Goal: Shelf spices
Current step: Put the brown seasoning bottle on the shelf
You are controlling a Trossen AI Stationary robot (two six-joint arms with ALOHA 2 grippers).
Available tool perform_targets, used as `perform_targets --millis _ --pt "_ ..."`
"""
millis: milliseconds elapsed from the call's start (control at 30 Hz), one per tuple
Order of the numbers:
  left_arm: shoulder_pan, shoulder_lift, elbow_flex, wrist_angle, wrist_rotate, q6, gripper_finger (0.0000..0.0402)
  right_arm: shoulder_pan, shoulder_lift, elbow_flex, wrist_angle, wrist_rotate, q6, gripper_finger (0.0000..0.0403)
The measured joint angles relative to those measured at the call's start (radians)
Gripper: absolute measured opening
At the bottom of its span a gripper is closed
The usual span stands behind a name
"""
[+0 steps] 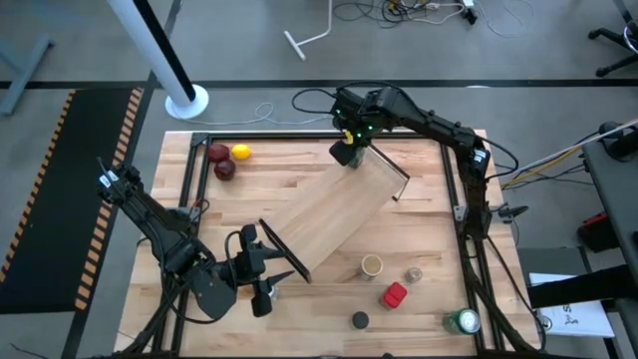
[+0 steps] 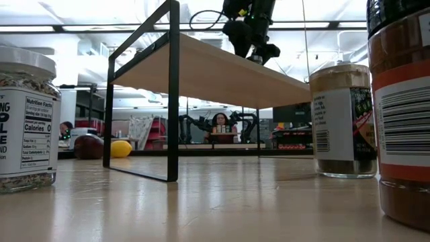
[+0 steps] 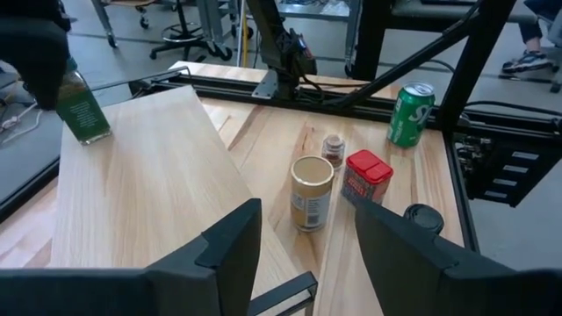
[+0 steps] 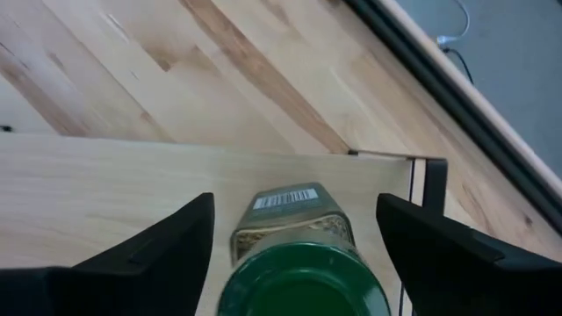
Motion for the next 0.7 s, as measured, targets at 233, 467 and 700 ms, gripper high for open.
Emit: perform_targets --millis 233,467,700 --pt "0.000 0.000 0.000 0.000 0.000 0.000 0.0180 0.000 0.000 0.142 -0.097 0.000 -0.013 0.0305" --pt "0.000 0.000 0.000 0.000 0.010 0.000 0.0176 0.057 -0.080 0.196 -0.187 -0.040 -0.025 0.0293" --pt "-0.003 0.000 -0.002 0.000 0.028 -0.018 0.0170 0.216 -0.192 0.163 -0.184 -0.049 0.057 0.0274"
